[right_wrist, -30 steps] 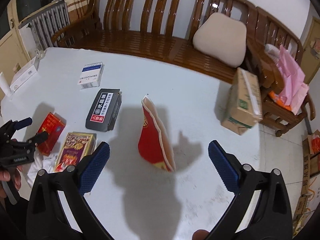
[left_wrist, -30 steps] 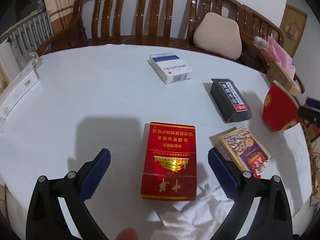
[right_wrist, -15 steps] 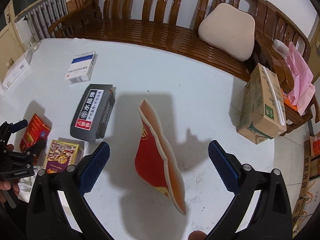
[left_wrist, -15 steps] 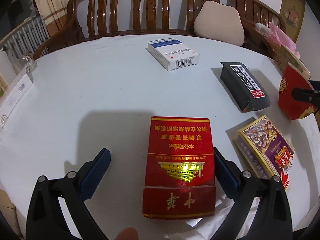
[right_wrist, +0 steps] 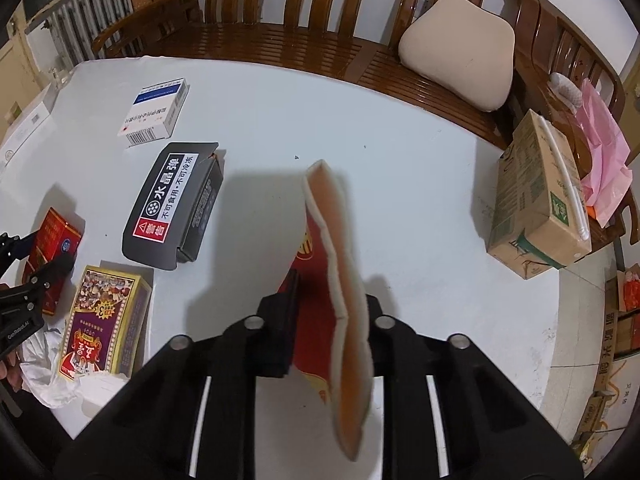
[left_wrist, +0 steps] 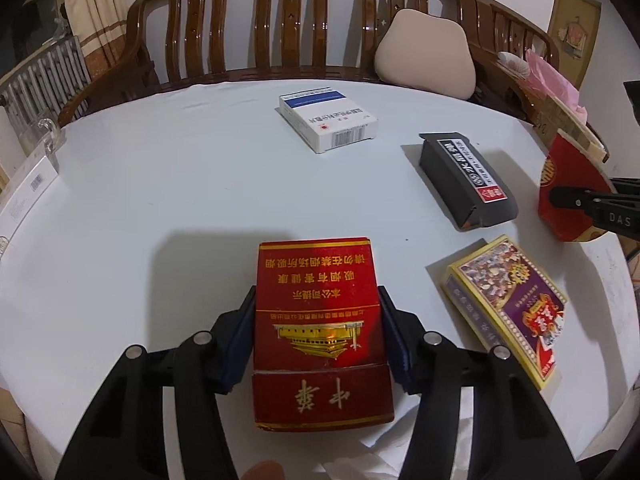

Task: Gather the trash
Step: 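Lift the red pack and red cup off the table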

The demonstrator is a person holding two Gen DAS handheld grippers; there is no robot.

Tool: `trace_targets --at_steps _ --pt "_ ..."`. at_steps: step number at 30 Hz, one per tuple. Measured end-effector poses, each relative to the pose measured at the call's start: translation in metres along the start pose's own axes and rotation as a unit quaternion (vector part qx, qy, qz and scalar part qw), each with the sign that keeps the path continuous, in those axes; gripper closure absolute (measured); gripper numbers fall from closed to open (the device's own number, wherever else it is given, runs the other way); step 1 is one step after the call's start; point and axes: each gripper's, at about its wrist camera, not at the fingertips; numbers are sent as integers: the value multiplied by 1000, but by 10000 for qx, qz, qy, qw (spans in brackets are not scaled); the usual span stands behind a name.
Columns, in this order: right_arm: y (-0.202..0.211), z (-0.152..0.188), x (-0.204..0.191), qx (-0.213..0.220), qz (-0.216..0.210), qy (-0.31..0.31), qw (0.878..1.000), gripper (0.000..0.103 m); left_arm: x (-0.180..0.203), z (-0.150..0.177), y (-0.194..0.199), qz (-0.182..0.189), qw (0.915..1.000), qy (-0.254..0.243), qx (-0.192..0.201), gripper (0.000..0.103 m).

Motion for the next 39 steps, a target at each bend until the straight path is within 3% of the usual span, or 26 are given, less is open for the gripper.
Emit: trace_targets --at_steps 5,14,29,39 --pt "5 -1 -2 57 -16 2 10000 96 5 -1 8 -79 9998 -84 146 49" --pt "32 -4 -6 333 14 -45 9994 96 9 -5 39 -88 9986 -156 497 49" --pt "122 10 -27 855 73 70 9963 96 8 0 97 -38 9957 -190 904 49" --pt "186 18 -35 1208 62 64 9926 96 12 -5 156 -34 9920 -225 1245 49"
Point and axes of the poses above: each gripper's, at about its wrist camera, not at the fingertips, and y roughly against the way its jaws point, x to its right, z to its underside, and after that the axes turned 3 degrees about -y, right-handed
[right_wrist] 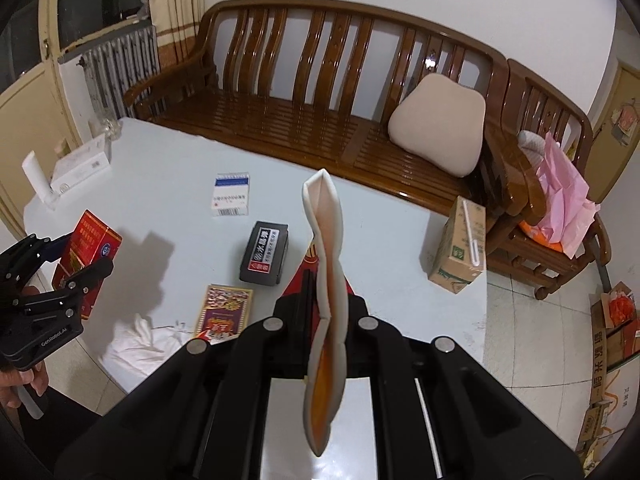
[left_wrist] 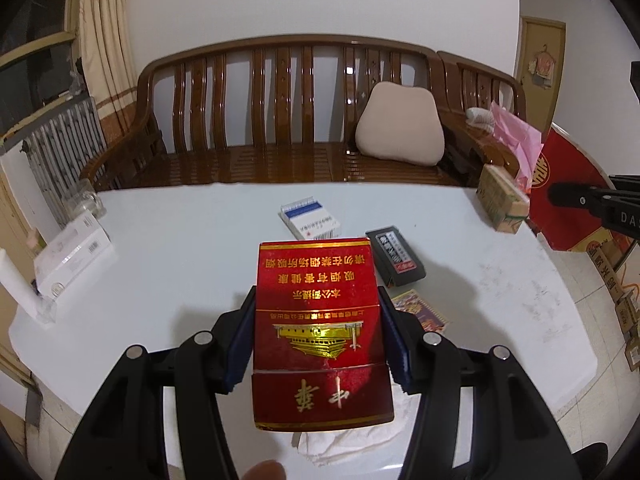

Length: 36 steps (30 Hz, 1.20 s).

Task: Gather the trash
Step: 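Lift the red pack and red cup off the table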

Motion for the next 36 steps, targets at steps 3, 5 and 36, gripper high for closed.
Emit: trace_targets --at_steps 3,5,36 --pt "20 1 -1 110 -12 -25 9999 96 1 -3 18 -14 10000 -16 85 49" --pt "34 3 -1 186 -70 -71 9998 96 1 -4 29 -8 9999 -7 118 49" --pt "218 107 -30 1050 -344 27 9939 96 37 56 189 95 9975 -249 651 49"
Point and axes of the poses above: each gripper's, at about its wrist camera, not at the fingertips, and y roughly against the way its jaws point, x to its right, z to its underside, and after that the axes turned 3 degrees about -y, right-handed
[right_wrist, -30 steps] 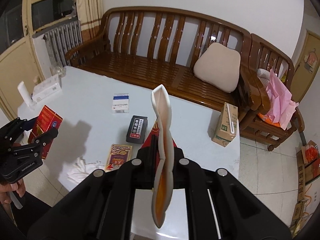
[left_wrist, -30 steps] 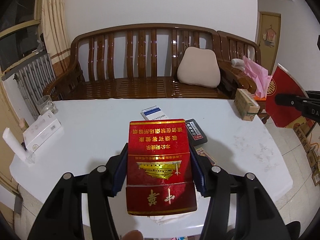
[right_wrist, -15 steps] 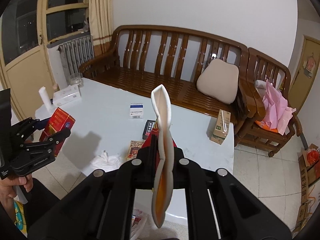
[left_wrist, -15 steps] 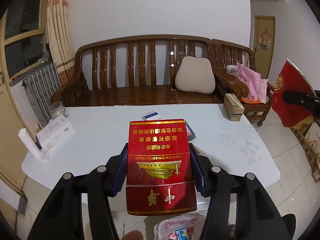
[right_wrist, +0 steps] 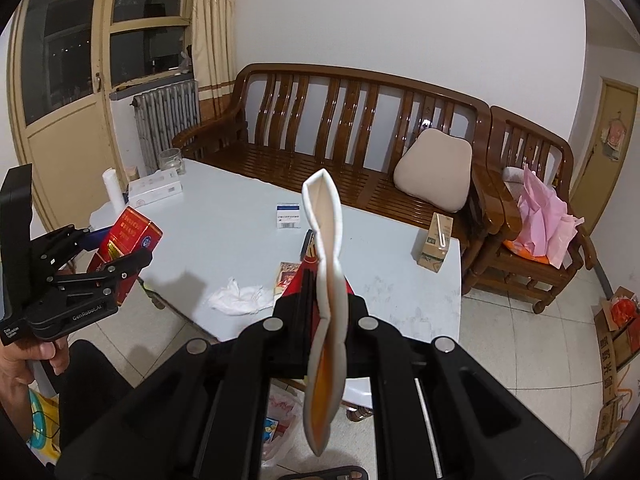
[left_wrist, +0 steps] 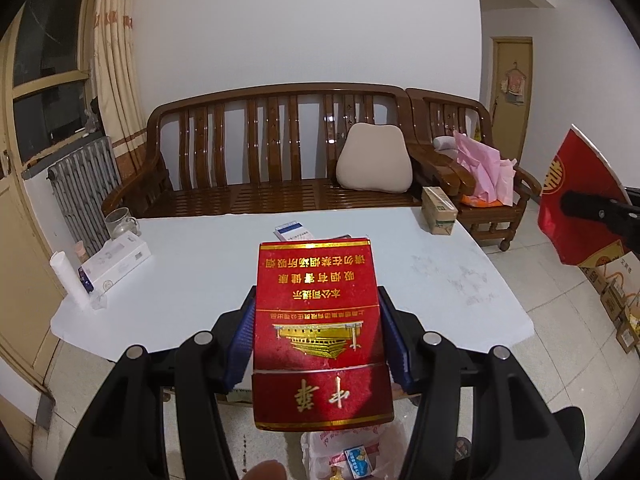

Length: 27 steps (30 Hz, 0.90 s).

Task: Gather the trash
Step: 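Lift the red pack and red cup off the table, then carry the red pack and red cup down over the white trash bag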

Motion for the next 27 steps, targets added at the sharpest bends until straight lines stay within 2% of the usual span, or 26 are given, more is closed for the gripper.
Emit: trace_targets --at_steps 6,13,27 --pt "13 22 -15 56 8 105 9999 96 7 23 18 140 9999 -15 -49 49" --pt "17 49 -36 -47 -186 51 9998 96 16 56 25 144 9997 -35 -212 49" --pt "-8 121 -61 -540 -336 -168 9978 96 25 126 -2 -36 9960 75 -893 49"
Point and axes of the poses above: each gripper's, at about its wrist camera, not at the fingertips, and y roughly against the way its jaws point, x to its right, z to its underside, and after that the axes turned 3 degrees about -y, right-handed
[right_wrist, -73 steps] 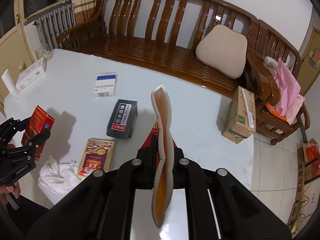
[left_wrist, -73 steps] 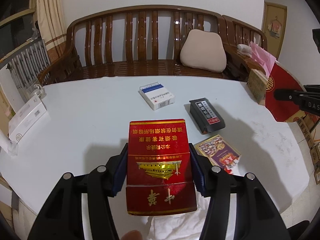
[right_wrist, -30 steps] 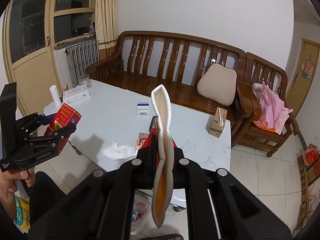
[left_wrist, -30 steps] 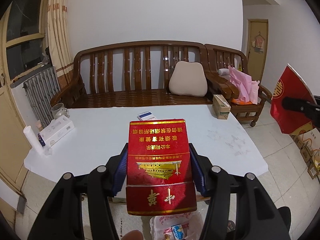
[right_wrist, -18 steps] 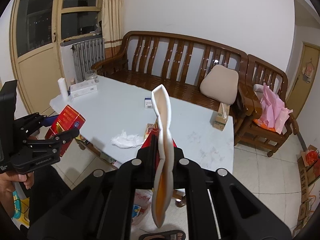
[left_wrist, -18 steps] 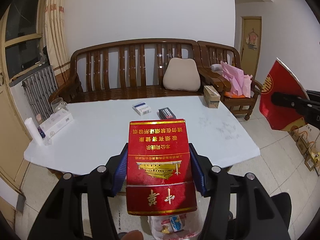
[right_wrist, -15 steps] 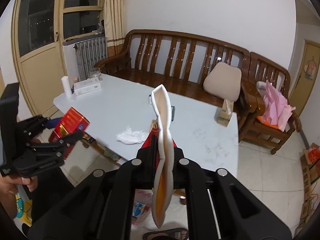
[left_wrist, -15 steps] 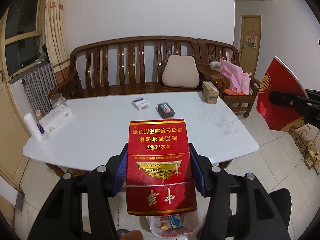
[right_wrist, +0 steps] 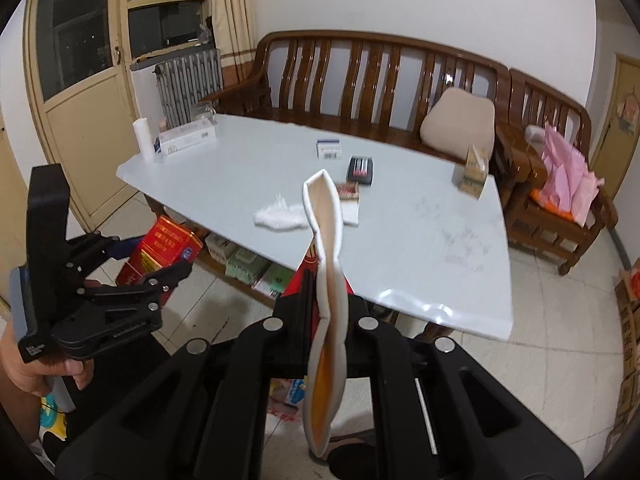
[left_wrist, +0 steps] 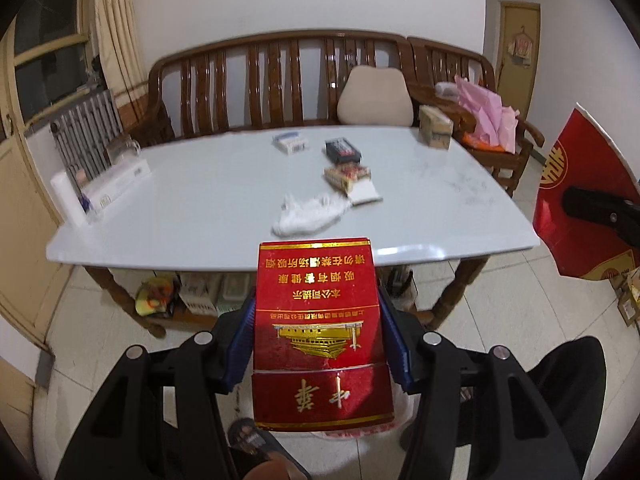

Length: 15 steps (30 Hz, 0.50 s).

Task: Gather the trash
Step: 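Carry the red pack and red cup down over the white trash bag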

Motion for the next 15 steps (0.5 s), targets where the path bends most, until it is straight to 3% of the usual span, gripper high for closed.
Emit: trace_targets --at_steps 15 --pt "-73 76 -13 -896 -111 -168 9958 96 10 72 -84 80 9961 368 -792 49"
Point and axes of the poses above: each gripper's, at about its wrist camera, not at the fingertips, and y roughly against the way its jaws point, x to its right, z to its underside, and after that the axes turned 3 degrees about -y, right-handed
